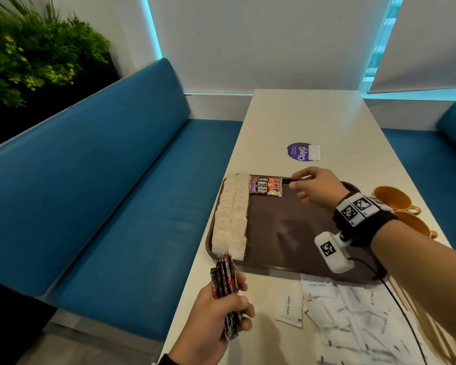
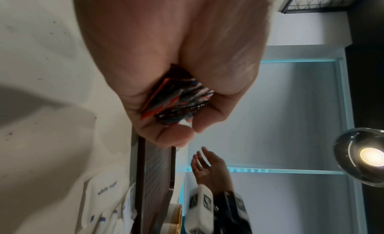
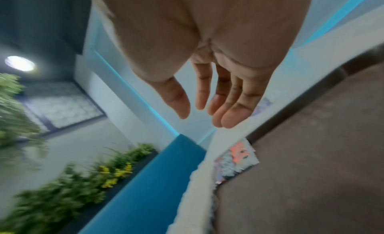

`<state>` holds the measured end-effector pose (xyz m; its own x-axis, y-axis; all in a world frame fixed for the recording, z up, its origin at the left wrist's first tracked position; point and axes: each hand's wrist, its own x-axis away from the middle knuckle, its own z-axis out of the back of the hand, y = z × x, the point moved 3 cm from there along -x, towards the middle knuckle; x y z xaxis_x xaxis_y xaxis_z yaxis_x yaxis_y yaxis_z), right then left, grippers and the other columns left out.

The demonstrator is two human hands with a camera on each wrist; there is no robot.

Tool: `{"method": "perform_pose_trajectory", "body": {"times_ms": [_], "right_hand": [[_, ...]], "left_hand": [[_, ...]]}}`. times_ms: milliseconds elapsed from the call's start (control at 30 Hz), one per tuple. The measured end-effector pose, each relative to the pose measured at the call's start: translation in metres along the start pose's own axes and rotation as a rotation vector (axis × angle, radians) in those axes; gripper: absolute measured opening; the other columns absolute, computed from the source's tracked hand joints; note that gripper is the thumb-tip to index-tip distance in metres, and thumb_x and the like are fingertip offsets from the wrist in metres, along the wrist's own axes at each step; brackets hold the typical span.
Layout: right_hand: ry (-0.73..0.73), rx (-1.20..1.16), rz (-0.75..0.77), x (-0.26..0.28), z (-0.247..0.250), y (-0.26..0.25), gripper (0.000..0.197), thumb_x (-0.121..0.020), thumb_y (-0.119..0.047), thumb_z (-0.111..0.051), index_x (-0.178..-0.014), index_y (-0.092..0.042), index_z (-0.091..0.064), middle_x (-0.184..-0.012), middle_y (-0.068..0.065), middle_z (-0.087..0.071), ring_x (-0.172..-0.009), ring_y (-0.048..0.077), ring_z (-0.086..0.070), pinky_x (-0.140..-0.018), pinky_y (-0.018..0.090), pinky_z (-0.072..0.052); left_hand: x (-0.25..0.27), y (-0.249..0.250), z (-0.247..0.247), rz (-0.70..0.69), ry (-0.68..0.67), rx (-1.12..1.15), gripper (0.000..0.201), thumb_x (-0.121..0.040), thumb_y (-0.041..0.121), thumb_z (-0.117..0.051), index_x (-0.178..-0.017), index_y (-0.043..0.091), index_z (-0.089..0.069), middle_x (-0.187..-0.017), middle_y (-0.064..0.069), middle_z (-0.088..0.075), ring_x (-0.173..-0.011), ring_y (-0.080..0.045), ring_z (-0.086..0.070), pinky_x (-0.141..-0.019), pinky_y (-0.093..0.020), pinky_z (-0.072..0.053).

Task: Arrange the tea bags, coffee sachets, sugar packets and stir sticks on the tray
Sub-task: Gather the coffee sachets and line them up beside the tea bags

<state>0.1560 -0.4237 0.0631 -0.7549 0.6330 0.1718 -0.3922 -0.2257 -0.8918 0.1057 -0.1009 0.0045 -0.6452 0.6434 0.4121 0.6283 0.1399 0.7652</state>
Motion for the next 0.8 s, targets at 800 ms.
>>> {"method": "perform_pose_trajectory", "body": {"times_ms": [800], "right_hand": [[-0.347,-0.324,0.067,0.285,-0.020,0.044,0.019,-0.087,-0.013,-0.079,-0.101,-0.002,-0.072,-0.094,0.017,-0.076,-0.076,0.025,-0.070,-0.069,0.035,-0.055]], "left_hand": [[0.086,-0.010,-0.049,0.045,-0.168,-0.178,0.016,-0.090,0.010,-0.070,-0.104,0.002,-0.075,-0.107,-0.028,-0.071,-0.099,-0.041,-0.072,-0.071,-0.046,-0.062]]}}
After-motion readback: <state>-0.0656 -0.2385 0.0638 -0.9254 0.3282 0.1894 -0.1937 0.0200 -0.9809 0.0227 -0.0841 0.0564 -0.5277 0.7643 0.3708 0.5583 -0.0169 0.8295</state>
